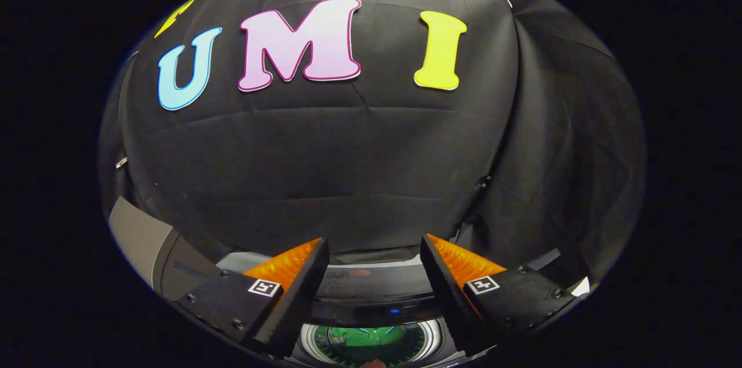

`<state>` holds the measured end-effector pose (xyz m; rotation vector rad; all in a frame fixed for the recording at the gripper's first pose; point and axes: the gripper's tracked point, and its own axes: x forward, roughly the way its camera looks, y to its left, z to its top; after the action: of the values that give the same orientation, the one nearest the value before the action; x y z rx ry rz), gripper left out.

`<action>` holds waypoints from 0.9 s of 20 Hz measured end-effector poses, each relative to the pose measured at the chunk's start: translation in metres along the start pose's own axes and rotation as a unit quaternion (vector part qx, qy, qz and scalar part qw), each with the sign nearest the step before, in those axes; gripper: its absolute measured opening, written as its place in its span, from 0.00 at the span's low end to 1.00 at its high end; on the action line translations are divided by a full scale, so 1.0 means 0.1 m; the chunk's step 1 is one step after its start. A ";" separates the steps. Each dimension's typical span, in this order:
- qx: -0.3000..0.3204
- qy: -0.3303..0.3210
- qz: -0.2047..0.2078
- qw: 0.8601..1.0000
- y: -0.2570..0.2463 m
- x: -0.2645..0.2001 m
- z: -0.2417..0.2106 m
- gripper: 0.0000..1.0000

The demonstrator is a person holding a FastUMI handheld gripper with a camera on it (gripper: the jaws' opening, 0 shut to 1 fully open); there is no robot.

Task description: Put the clothes into the washing machine and then close the washing machine lid.

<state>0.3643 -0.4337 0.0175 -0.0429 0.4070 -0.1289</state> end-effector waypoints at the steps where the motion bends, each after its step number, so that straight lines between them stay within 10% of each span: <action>1: 0.001 0.000 -0.003 1.000 0.00 -0.03 -0.01 1.00; 18: 0.000 0.003 0.012 1.000 -0.01 -0.32 -0.28 1.00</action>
<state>0.3241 -0.4306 0.0045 -0.0376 0.4137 -0.1052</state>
